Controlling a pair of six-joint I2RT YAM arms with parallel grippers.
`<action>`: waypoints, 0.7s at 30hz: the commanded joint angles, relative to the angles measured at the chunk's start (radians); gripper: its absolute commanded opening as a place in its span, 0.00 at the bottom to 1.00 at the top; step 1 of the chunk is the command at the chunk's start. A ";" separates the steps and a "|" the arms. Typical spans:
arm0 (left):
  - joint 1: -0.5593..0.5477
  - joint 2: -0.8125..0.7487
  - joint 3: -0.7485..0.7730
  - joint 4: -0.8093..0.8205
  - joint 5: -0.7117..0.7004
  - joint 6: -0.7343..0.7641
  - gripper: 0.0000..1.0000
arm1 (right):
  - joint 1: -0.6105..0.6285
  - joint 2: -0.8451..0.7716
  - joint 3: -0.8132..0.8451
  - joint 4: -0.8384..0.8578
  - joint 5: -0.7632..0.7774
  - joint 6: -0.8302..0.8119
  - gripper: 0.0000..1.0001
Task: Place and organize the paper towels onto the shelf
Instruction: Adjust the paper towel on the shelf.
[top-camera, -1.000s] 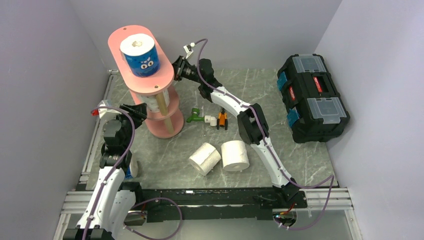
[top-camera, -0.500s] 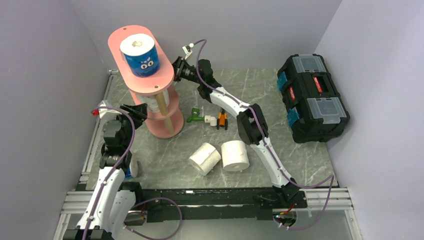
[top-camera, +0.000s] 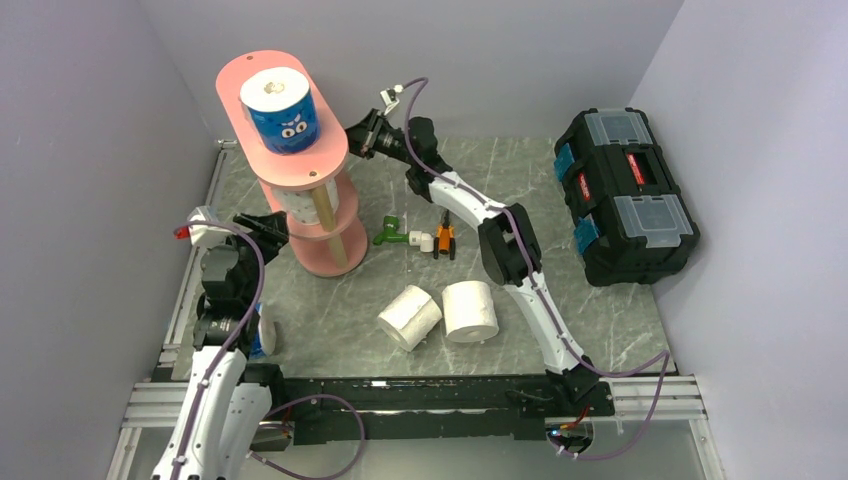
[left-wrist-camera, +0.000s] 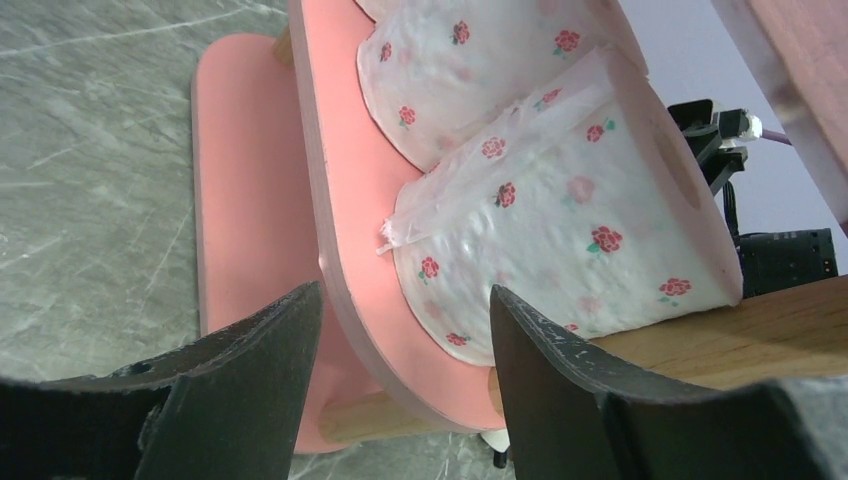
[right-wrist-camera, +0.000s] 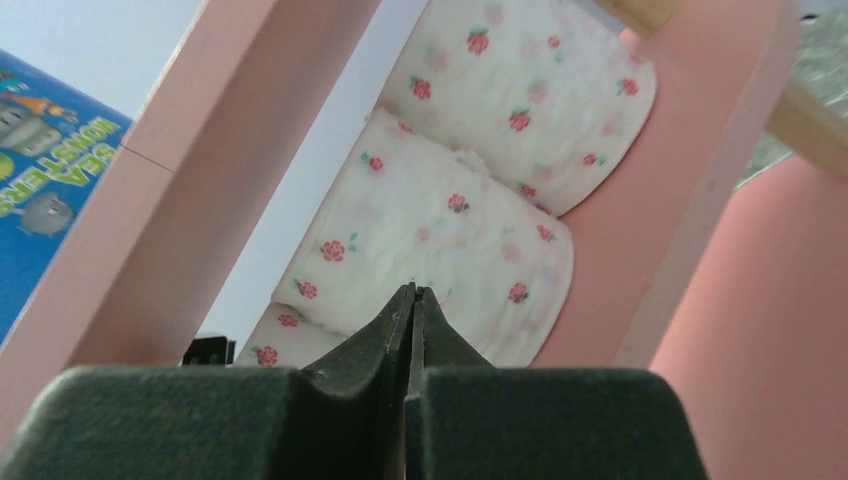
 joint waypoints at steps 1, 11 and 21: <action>0.002 -0.024 0.058 -0.036 -0.032 0.034 0.68 | -0.029 -0.071 0.019 0.063 0.012 0.015 0.04; 0.002 0.058 0.034 0.082 0.081 -0.004 0.67 | 0.003 -0.158 -0.124 0.065 -0.012 -0.026 0.04; 0.002 0.112 0.030 0.144 0.135 -0.018 0.66 | 0.025 -0.192 -0.183 0.046 -0.016 -0.061 0.04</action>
